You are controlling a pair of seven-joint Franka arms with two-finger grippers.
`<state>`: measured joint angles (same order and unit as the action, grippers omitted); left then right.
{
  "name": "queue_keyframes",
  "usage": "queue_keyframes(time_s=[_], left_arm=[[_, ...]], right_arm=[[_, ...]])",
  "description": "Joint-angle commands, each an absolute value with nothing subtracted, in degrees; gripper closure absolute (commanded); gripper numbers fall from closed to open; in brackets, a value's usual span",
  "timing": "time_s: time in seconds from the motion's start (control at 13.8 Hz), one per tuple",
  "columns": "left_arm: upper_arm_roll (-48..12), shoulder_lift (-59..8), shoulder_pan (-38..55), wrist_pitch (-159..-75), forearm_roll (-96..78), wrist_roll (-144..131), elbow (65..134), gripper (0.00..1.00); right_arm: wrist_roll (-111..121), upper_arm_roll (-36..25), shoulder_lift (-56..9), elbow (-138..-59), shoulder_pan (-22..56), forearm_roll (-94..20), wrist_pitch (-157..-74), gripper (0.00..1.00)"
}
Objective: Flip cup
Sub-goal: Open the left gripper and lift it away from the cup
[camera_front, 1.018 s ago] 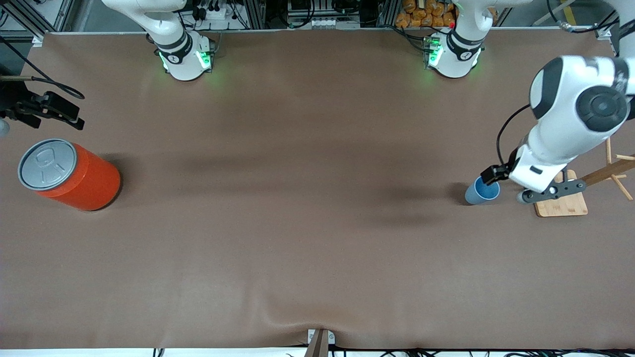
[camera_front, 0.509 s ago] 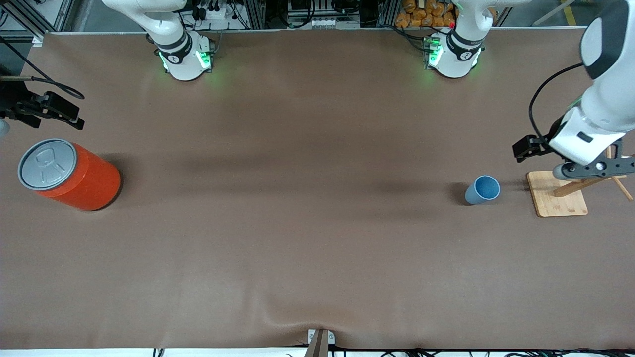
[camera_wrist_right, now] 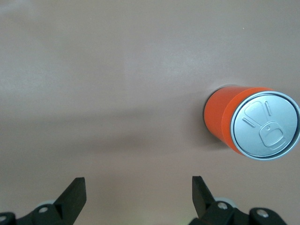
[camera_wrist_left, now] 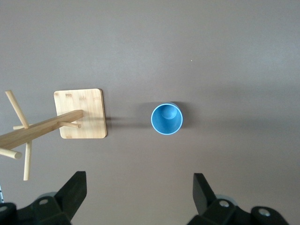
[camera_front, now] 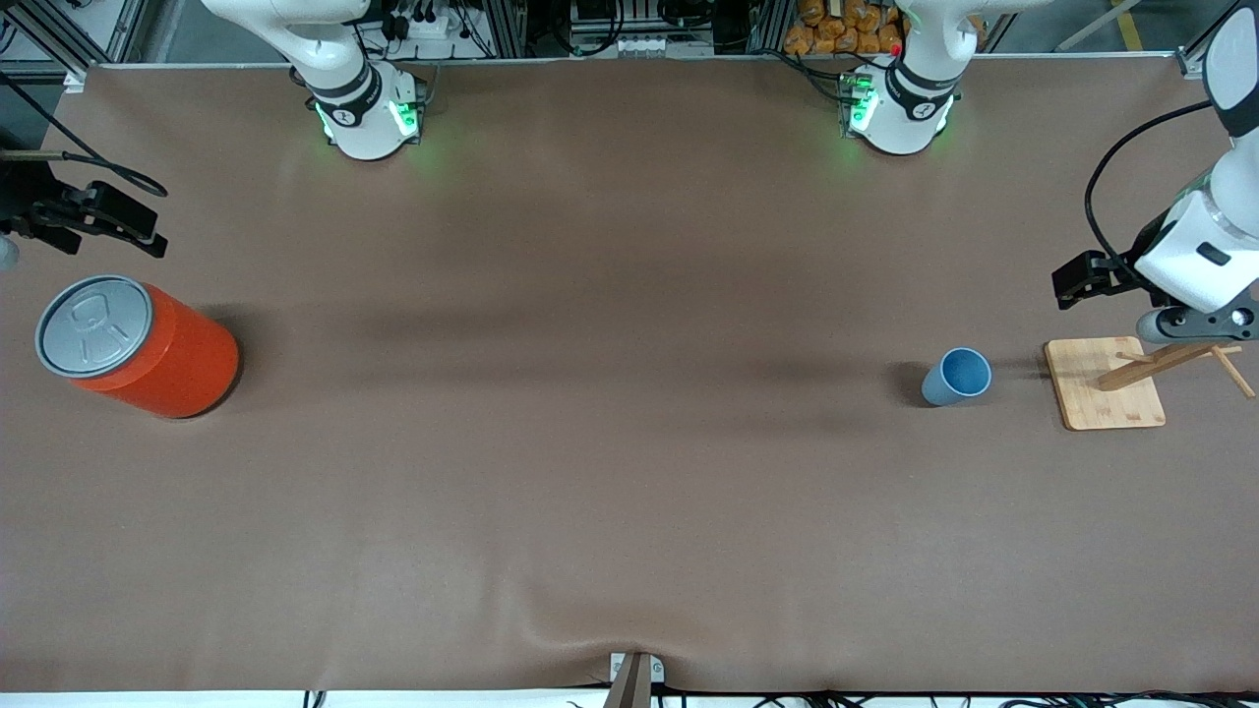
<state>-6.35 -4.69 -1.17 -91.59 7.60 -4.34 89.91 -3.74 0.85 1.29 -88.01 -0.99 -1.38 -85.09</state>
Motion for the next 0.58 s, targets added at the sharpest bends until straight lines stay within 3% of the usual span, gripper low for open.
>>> queue_keyframes(time_s=[0.0,0.51], left_arm=[[-6.5,-4.2,-1.9,-89.2,5.9,-3.1,88.5,0.0],[-6.3,-3.3,-3.2,-89.2,4.1,-2.8,88.8,0.0]], right_arm=[[-3.3,1.1,0.7,-86.7,-1.7,-1.7,-83.9,0.0],[-3.3,1.1,0.7,-86.7,-1.8,-1.7,-83.7,0.0]])
